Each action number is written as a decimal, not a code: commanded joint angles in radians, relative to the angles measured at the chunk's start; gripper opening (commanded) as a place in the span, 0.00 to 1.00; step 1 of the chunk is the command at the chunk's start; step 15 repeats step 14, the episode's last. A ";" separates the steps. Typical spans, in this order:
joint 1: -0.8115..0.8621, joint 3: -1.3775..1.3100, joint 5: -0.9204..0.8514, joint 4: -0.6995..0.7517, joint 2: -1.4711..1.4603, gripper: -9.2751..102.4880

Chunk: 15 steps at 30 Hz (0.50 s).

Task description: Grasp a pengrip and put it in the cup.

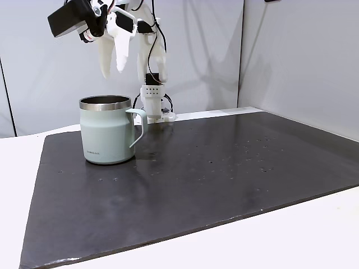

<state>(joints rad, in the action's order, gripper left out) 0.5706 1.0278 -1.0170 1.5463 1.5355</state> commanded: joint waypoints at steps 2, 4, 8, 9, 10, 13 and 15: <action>0.006 -0.008 -0.005 0.005 0.067 0.31; 0.006 -0.008 -0.006 0.009 0.069 0.31; 0.008 -0.008 -0.008 0.017 0.074 0.31; 0.008 -0.008 -0.008 0.018 0.075 0.31; 0.006 -0.008 -0.008 0.018 0.075 0.31; 0.003 -0.009 -0.008 0.018 0.080 0.31; 0.003 -0.009 -0.008 0.018 0.081 0.31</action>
